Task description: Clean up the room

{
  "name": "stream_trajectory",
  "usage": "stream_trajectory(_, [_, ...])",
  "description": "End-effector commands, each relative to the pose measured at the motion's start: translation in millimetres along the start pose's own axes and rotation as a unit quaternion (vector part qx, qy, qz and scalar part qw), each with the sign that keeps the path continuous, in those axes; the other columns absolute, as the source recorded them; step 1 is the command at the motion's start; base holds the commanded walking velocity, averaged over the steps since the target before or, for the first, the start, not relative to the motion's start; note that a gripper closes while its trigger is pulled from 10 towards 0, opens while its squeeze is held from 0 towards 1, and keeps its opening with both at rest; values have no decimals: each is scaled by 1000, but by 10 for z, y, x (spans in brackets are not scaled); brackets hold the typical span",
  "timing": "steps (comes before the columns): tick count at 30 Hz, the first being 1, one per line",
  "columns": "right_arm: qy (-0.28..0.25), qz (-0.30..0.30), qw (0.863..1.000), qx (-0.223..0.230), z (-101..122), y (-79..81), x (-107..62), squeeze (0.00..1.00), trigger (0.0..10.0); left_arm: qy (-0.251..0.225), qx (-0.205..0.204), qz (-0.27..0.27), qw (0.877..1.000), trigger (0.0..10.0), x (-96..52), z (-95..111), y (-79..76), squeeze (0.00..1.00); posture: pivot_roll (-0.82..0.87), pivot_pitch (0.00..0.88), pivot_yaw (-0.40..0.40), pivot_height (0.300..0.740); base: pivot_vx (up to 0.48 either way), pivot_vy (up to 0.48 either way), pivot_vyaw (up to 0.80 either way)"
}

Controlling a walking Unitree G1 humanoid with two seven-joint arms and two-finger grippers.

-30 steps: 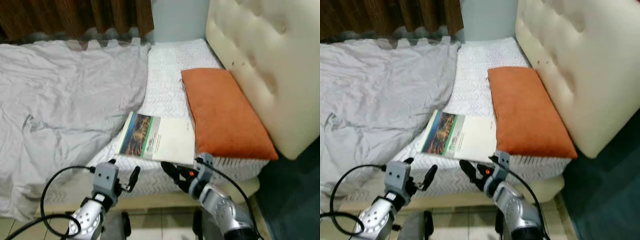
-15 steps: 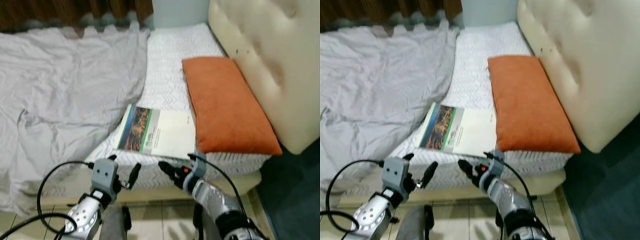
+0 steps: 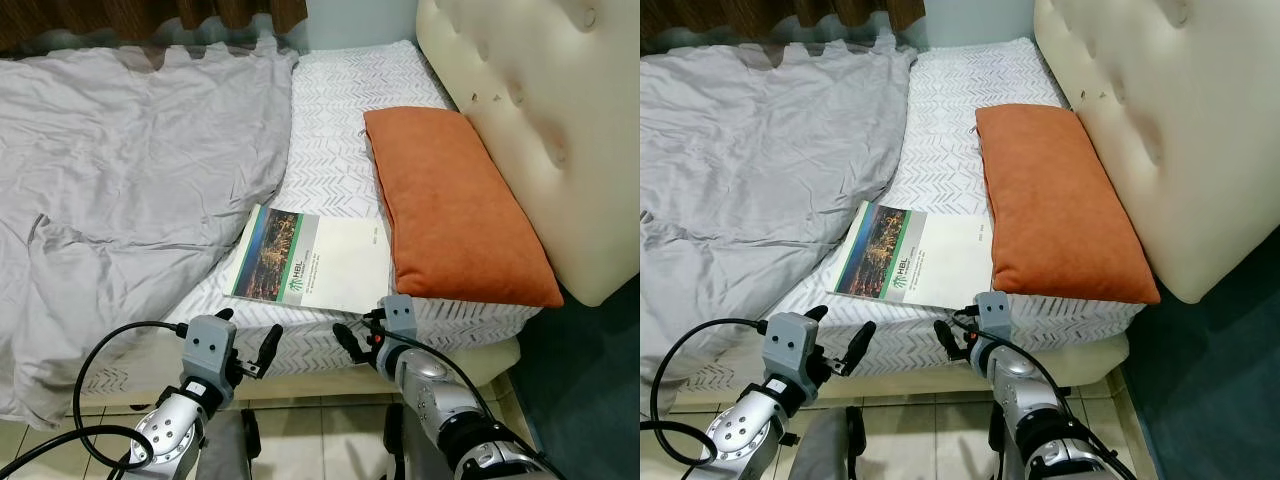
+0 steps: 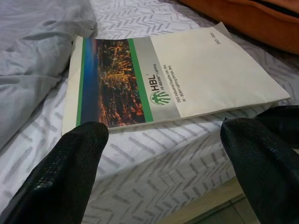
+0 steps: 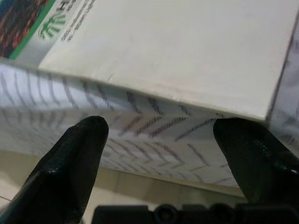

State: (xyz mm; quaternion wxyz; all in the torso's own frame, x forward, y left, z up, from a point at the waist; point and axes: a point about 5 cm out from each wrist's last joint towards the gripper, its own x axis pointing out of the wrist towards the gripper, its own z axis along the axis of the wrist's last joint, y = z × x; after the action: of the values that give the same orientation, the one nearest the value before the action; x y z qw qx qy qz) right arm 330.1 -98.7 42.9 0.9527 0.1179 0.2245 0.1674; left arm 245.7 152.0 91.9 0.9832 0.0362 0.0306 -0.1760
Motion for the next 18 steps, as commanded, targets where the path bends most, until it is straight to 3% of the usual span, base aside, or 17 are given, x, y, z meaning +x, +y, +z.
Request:
stream_trajectory(1, [-5, -1, 995, 100, 86, 20, 27, 0, 10000, 9, -7, -4, 1000, 10000, -27, -31, -22, 0, 89, 203, -4, 584, 0, 0, 0])
stream_trajectory(2, [0, 6, 990, 143, 72, 46, 33, 0, 10000, 10, -9, -4, 1000, 10000, -30, -36, -24, 0, 89, 203, -4, 584, 0, 0, 0])
stream_trajectory(3, [0, 6, 990, 143, 72, 46, 33, 0, 10000, 10, -9, -4, 1000, 10000, -30, -36, -24, 0, 89, 203, -4, 584, 0, 0, 0])
stream_trajectory(4, [1, 16, 983, 185, 64, 79, 43, 0, 10000, 11, -10, -3, 1000, 10000, -34, -40, -28, 0, 89, 203, -4, 584, 0, 0, 0])
stream_trajectory(7, [-9, 38, 973, 226, 146, 142, 65, 0, 10000, 10, -11, -4, 1000, 10000, -27, -37, -34, 0, 83, 203, -6, 584, 0, 0, 0])
stream_trajectory(14, [-43, 57, 969, 237, 376, 213, 92, 0, 10000, 8, -11, -5, 1000, 10000, -11, -31, -41, 0, 83, 198, -7, 584, 0, 0, 0])
stream_trajectory(18, [-58, 56, 956, 281, 557, 291, 106, 0, 10000, 8, -12, -6, 1000, 10000, -12, -37, -51, 0, 82, 193, -9, 584, 0, 0, 0])
